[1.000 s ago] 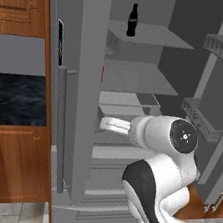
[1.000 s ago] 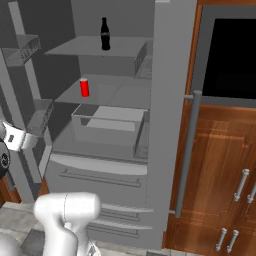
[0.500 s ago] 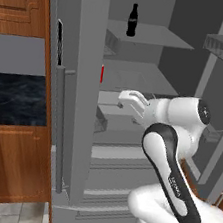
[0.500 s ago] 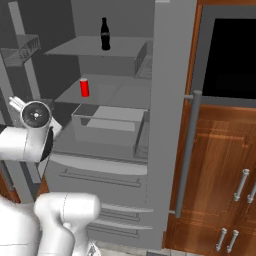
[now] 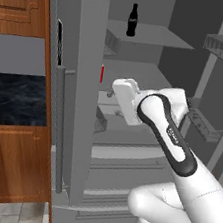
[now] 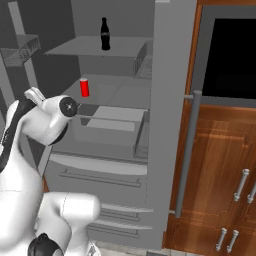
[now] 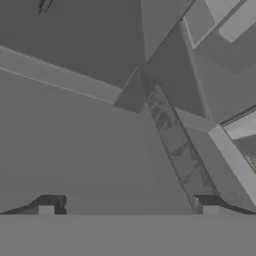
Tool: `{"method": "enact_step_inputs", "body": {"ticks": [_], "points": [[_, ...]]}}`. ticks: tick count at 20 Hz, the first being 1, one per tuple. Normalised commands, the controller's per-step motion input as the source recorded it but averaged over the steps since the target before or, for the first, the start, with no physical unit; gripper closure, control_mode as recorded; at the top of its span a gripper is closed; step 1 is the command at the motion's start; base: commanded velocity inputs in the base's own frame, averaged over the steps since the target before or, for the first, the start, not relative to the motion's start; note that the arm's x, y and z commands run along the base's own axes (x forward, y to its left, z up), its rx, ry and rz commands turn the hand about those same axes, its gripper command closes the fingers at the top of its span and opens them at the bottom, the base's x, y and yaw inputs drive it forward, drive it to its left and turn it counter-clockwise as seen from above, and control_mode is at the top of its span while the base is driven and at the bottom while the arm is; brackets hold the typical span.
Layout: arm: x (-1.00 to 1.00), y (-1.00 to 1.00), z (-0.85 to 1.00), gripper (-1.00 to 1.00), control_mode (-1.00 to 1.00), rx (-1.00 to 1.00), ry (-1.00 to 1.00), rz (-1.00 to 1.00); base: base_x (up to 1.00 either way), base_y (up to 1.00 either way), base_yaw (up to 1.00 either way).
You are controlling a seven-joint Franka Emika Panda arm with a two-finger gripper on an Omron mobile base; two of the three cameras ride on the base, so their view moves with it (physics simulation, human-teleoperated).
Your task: Open the fridge, grab two sodas, and place both sodas inside the bowl with ice on the dining counter.
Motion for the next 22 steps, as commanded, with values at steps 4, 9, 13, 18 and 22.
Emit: {"method": "enact_step_inputs", "body": {"ticks": [4, 9, 13, 18, 22], "points": [[0.33, 0.74, -0.02, -1.00, -1.00, 0.09, 0.14, 0.21, 0.00, 0.00, 0.00], [0.04, 0.85, -0.03, -1.00, -1.00, 0.02, 0.06, 0.19, 0.00, 0.00, 0.00], [-0.06, 0.94, -0.03, -1.00, -1.00, 0.00, 0.03, 0.16, 0.00, 0.00, 0.00], [-0.19, 0.66, -0.02, -1.00, -1.00, 0.00, -0.01, 0.07, 0.00, 0.00, 0.00], [-0.36, 0.01, 0.00, -1.00, -1.00, 0.00, -0.07, 0.00, 0.00, 0.00, 0.00]]}}
